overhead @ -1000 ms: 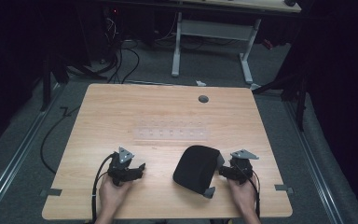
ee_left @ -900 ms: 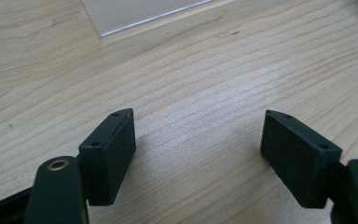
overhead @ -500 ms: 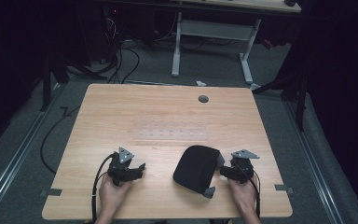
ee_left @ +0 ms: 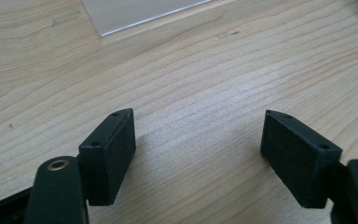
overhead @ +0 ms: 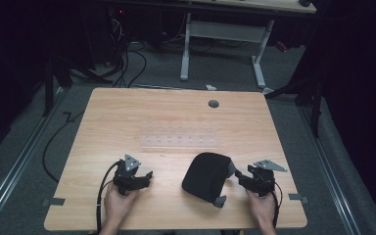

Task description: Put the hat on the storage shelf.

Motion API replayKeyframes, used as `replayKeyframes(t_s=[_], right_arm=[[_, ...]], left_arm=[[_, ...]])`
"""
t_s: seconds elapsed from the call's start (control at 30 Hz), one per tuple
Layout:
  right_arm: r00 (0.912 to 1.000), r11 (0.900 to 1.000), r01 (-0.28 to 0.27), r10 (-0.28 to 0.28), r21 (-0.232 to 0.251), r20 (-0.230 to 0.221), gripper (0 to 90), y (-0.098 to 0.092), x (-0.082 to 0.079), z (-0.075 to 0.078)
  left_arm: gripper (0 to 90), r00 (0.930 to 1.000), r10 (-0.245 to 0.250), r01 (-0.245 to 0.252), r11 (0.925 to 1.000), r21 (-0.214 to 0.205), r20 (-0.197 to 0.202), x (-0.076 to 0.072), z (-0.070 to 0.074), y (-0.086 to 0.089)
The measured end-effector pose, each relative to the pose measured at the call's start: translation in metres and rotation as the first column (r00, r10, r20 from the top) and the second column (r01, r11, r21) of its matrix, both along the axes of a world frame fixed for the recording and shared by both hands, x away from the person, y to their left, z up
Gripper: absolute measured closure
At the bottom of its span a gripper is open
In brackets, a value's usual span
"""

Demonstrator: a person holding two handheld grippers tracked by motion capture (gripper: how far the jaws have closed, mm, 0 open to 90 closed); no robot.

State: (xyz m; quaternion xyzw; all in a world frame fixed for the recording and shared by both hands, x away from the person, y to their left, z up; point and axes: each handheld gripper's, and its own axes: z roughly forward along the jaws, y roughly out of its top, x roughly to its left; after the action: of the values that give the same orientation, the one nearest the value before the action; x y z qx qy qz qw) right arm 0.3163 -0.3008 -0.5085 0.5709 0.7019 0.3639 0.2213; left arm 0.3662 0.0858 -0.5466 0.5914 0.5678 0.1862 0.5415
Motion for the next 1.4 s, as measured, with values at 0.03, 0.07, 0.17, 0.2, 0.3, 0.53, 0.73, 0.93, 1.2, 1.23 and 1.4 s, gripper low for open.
replayKeyframes(t_s=[0.03,0.07,0.17,0.2,0.3,0.53,0.73,0.93,1.2,1.23,1.4], right_arm=[[1.0000,1.0000,-0.005,0.004,0.006,0.005,41.4,0.000,-0.002,0.001],[1.0000,0.9999,-0.008,0.008,0.013,0.006,41.3,0.001,-0.004,0.002],[0.9995,0.9997,-0.024,0.024,0.006,0.020,41.3,0.002,-0.009,0.004],[0.9996,0.9997,-0.021,0.021,0.012,0.019,41.4,0.003,-0.010,0.004],[0.9995,0.9996,-0.027,0.027,0.012,0.019,41.2,0.003,-0.013,0.005],[0.9976,0.9976,-0.064,0.063,0.027,0.027,38.5,0.007,-0.019,0.010],[0.9944,0.9939,-0.105,0.105,0.035,-0.007,34.2,0.016,-0.016,0.008],[0.9898,0.9889,-0.142,0.142,0.044,-0.005,32.1,0.029,-0.005,0.009],[0.9853,0.9849,-0.169,0.170,0.038,-0.020,30.4,0.039,0.008,0.007],[0.9848,0.9844,-0.172,0.173,0.039,-0.019,30.3,0.039,0.009,0.007],[0.9827,0.9819,-0.182,0.183,0.053,-0.025,29.5,0.043,0.017,0.006]], left_arm=[[26.8,1.0000,0.000,0.000,1.0000,0.000,0.000,0.000,0.000,0.000],[26.8,1.0000,0.000,0.000,1.0000,0.000,0.000,0.000,0.000,0.000],[26.8,1.0000,0.000,0.000,1.0000,0.000,0.000,0.000,0.000,0.000],[26.8,1.0000,0.000,0.000,1.0000,0.000,0.000,0.000,0.000,0.000],[26.8,1.0000,0.000,0.000,1.0000,0.000,0.000,0.000,0.000,0.000],[26.8,1.0000,0.000,0.000,1.0000,0.000,0.000,0.000,0.000,0.000],[26.8,1.0000,0.000,0.000,1.0000,0.000,0.000,0.000,0.000,0.000],[26.8,1.0000,-0.001,0.001,1.0000,-0.001,0.000,0.000,0.000,0.000],[26.7,1.0000,0.000,0.000,1.0000,-0.002,0.001,0.000,0.000,0.000],[26.7,1.0000,0.001,-0.001,1.0000,-0.002,0.001,0.000,0.000,0.000],[26.6,1.0000,0.000,0.000,1.0000,-0.002,0.001,0.000,0.000,0.000]])
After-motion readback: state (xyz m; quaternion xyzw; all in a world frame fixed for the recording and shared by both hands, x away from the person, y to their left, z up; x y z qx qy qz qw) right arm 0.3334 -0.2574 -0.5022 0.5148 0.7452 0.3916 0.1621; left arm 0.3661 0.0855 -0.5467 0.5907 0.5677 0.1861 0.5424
